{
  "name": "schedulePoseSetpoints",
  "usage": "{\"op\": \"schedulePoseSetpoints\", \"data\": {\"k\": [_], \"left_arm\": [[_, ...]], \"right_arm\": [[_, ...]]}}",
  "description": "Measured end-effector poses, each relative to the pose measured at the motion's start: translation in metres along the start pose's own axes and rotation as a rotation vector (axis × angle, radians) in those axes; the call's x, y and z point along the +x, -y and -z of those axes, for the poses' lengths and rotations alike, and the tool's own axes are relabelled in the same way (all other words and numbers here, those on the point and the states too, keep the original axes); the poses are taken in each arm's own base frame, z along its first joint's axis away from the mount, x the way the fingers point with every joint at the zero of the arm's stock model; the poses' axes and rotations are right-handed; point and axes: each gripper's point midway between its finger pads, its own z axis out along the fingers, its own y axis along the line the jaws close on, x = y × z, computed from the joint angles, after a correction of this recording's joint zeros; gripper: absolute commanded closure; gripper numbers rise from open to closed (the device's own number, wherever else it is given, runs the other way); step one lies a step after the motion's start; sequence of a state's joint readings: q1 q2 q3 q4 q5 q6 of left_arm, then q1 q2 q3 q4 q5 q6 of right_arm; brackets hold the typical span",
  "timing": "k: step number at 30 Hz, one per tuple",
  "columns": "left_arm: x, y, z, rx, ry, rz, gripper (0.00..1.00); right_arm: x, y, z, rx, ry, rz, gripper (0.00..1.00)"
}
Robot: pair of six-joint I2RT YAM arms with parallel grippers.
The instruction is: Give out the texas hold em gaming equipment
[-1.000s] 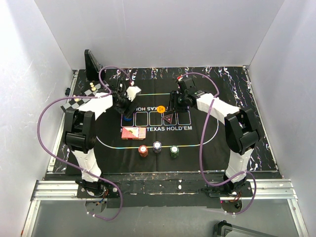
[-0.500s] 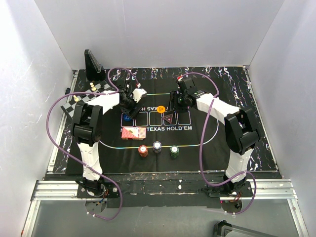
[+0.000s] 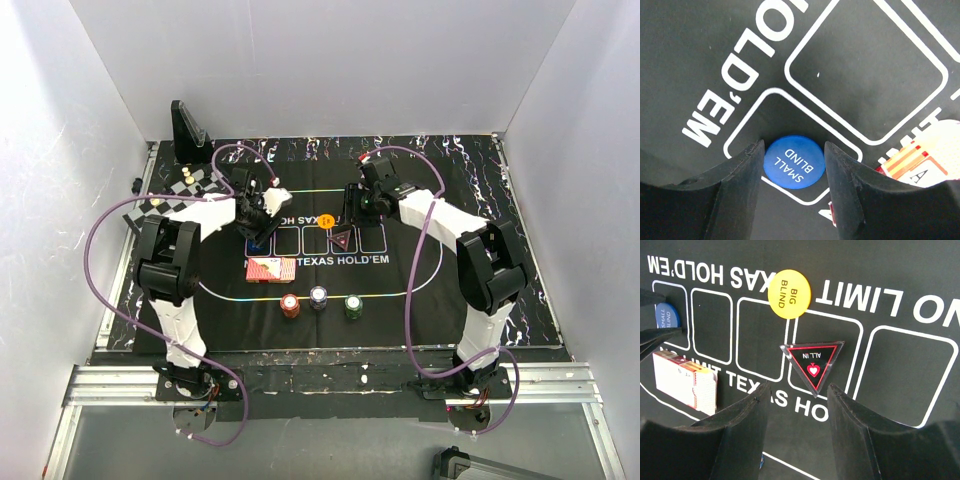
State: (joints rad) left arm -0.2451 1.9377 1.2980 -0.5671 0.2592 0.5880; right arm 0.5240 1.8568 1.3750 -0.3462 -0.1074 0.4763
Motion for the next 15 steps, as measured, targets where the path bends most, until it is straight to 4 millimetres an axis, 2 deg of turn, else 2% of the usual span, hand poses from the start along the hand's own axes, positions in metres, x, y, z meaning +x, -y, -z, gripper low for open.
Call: {"op": "schedulePoseSetpoints", "data": {"k": [6,15], "left_arm": [[0.020,-0.007,0.011,-0.046,-0.026,0.009,0.55],[0.049,-0.029,0.027,-0.114,-0.052,0.051,0.55]], "right_arm": [[0.002,0.000,0.002,-0.003,0.004,0.000,0.44],[0.014,-0.003,-0.001,0.027,-0.012,0.037,0.40]]}}
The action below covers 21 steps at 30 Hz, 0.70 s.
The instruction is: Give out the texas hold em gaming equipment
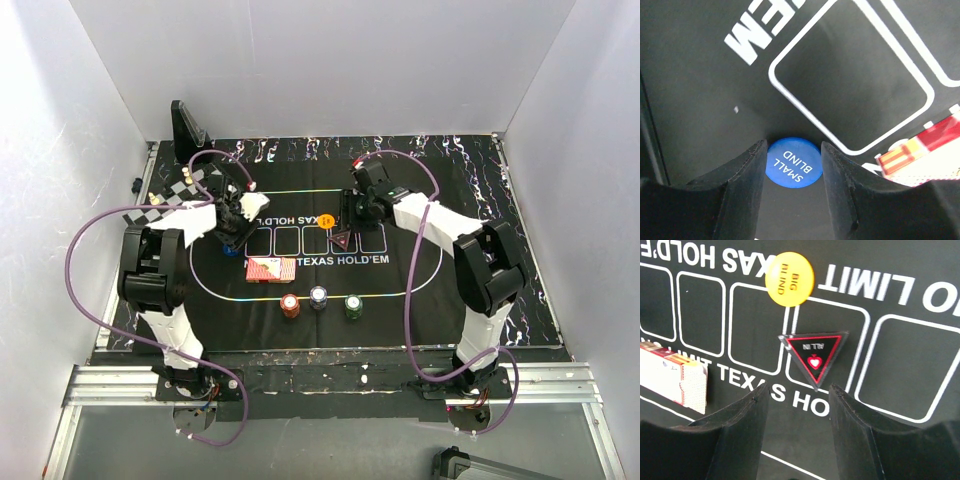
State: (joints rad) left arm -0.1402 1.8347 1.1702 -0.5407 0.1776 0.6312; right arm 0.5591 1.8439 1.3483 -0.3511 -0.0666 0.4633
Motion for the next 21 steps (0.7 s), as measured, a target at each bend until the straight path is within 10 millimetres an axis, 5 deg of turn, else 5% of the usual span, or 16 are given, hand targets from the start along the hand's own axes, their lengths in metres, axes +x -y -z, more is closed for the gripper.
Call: {"op": "schedulePoseSetpoints", "data": {"k": [6,11,21], "left_arm": [[0.021,-0.018,0.010,-0.050,-0.029,0.020,0.50],[0.020,-0.019,0.017,-0.049,-0.030,0.033,0.16],[-0.047,-0.028,0.073,-0.038,0.153,0.085,0.12]], "right_arm": [[0.003,-0.025,-0.014,0.027,-0.008,0.094,0.36],[0.014,-0.037,-0.031,0.037,-0.038,0.142,0.33],[0.010,-0.030,-0.064,0.100,-0.060,0.145,0.36]]}}
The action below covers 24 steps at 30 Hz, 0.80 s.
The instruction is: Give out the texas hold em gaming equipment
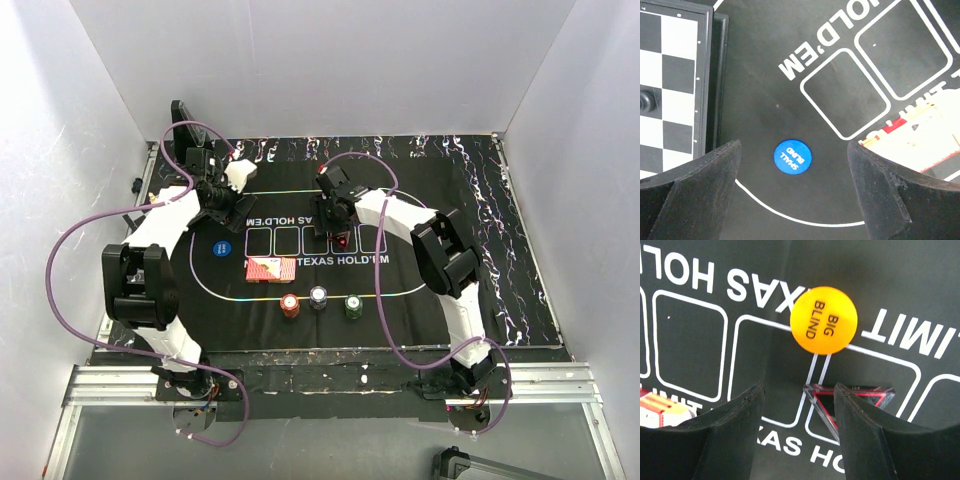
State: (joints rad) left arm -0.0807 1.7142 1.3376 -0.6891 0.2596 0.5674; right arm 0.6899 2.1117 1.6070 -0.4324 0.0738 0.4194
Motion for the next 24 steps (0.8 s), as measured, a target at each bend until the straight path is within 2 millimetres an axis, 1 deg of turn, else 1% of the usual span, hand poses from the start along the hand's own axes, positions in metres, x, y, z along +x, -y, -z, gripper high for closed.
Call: {"op": "schedulePoseSetpoints", "data": {"k": [3,6,9,16,24], "left_arm": [[-0.005,0.006,0.010,0.019,0.019,0.012,0.13],[-0.004,0.012,0.013,0.040,0.021,0.023,0.13],[-0.003,0.016,0.014,0.055,0.017,0.033,0.13],[-0.002,0.020,0.015,0.073,0.016,0.048,0.13],[-0.003,0.022,0.014,0.082,0.020,0.053,0.13]], "right_arm": [[-0.007,0.001,-0.007,0.017,0.008,0.000,0.37],[-0.005,0.005,-0.013,0.041,-0.002,0.005,0.38],[-0.005,0.009,-0.014,0.065,-0.009,0.011,0.39],[-0.018,0.011,-0.022,0.099,0.007,0.041,0.50],[-0.018,0.015,-0.024,0.120,0.001,0.055,0.52]]}}
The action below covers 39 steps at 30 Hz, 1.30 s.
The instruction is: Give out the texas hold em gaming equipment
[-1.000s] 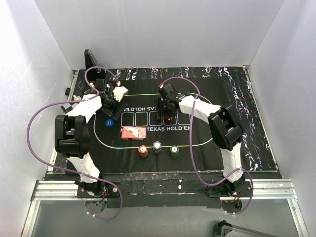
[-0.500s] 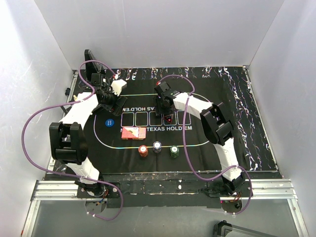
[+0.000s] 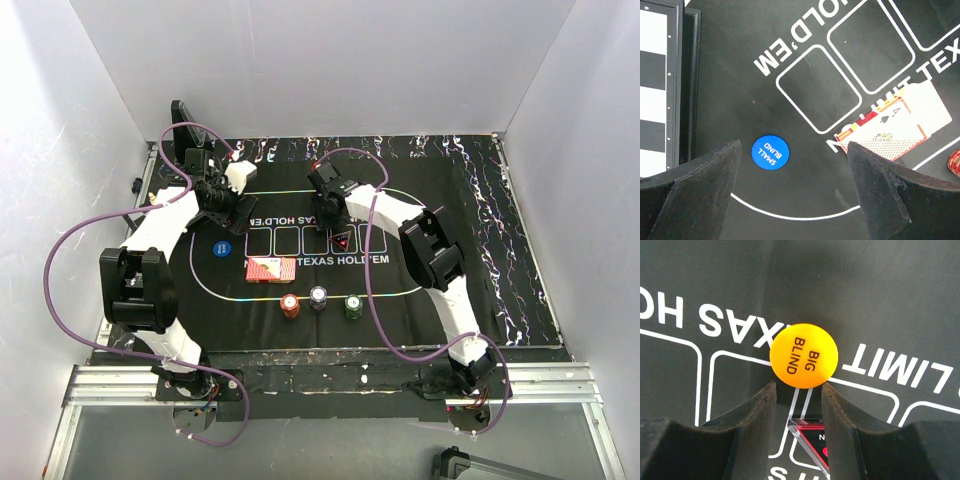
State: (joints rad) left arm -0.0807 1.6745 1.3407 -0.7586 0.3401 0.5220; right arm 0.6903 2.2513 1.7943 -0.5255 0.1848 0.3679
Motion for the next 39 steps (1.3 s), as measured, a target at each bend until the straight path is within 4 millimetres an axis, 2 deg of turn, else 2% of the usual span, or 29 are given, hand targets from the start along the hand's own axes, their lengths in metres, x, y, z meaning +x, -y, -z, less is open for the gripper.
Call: {"op": "schedulePoseSetpoints", "data": {"k": [9,15,27,35,39], "left_arm": [[-0.002,0.002,0.000,0.008,0.009,0.020,0.15],[-0.004,0.005,0.000,0.027,0.023,0.044,0.15],[-0.005,0.008,0.001,0.047,0.035,0.064,0.13],[-0.002,0.000,0.005,0.036,0.040,0.094,0.13],[-0.002,-0.002,0.010,0.030,0.048,0.106,0.12]], "right_arm": [[-0.032,-0.003,-0.018,0.050,0.063,-0.008,0.60],[-0.050,0.001,-0.028,0.084,0.093,-0.058,0.61],[-0.062,0.025,-0.032,0.145,0.059,-0.203,0.60],[-0.066,0.038,-0.033,0.138,0.054,-0.251,0.58],[-0.052,0.040,-0.025,0.126,0.059,-0.226,0.51]]}}
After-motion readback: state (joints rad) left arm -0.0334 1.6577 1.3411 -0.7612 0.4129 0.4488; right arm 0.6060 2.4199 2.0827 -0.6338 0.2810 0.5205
